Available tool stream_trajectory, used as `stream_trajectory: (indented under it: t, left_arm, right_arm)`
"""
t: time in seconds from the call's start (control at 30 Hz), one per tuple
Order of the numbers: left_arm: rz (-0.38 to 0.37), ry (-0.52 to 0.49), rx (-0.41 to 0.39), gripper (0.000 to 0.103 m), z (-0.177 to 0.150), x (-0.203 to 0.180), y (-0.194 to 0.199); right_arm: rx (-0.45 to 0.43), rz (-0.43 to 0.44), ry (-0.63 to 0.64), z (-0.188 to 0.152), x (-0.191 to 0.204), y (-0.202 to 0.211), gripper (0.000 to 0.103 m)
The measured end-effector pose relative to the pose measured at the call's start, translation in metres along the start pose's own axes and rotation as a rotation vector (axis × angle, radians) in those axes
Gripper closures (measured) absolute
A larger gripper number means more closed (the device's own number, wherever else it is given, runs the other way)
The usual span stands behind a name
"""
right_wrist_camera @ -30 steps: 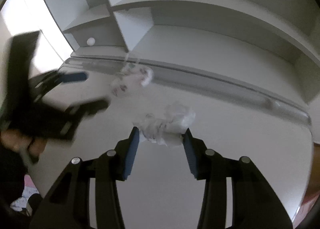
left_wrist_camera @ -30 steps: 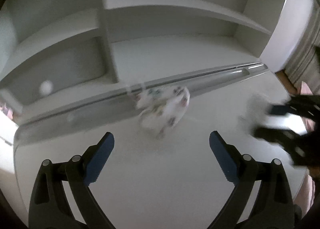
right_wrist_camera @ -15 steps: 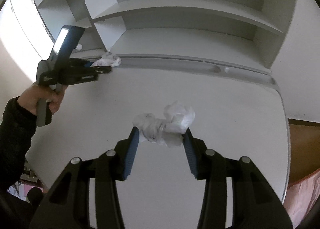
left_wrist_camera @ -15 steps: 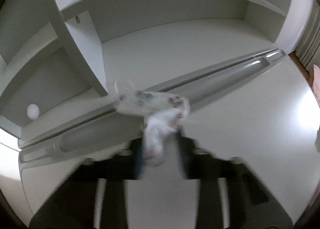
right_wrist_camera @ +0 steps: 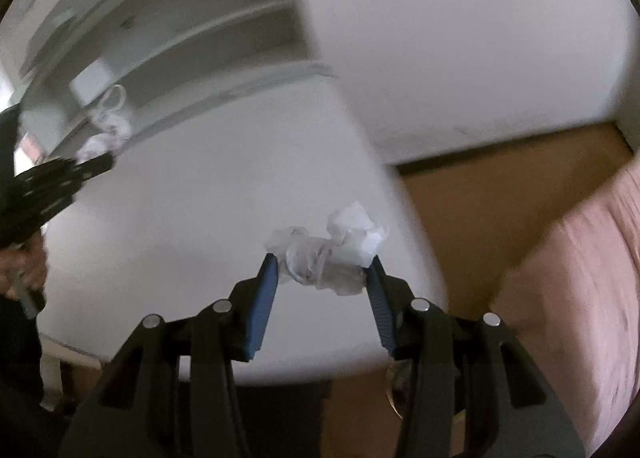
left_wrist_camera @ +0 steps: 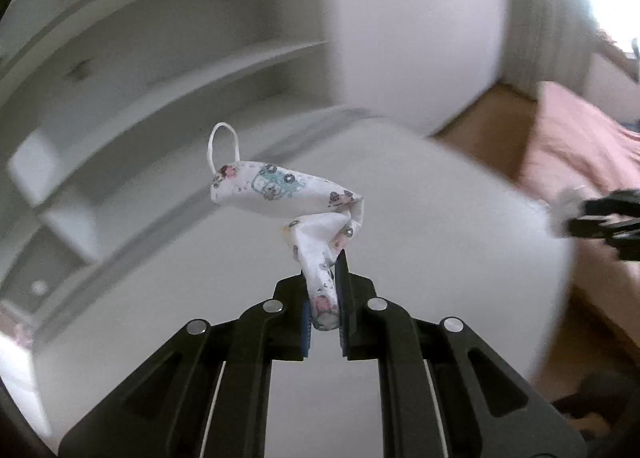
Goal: Collect trash
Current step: 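Carry the mask and tissues over the black bin and open both tools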
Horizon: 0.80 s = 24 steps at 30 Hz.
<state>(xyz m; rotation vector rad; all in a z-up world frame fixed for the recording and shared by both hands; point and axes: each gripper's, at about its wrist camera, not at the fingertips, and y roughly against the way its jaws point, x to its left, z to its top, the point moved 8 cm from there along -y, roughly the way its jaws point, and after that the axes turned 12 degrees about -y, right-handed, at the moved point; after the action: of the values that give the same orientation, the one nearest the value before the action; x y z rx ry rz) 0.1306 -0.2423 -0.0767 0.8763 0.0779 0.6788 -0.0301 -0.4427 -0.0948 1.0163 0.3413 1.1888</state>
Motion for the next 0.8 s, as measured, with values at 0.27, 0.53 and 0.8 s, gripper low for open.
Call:
stream_trajectory:
  t: [0.27,0.53,0.8]
  left_arm:
    - [-0.358,-0.190,-0.068,0.094,0.040,-0.222,-0.009]
    - [-0.526,-0.354,0.025,0.094,0.013,-0.363,-0.061]
    - [-0.541,-0.438,0.222,0.094,-0.036,-0.426,-0.164]
  right_arm:
    - [0.006,-0.172,-0.264,-0.086,-0.172,0.026,0.059]
    - [0.087,-0.198,-0.422,-0.168,-0.265,0.003,0.059]
    - [0.248,-0.172,-0.476,-0.222,-0.299,-0.071,0.059]
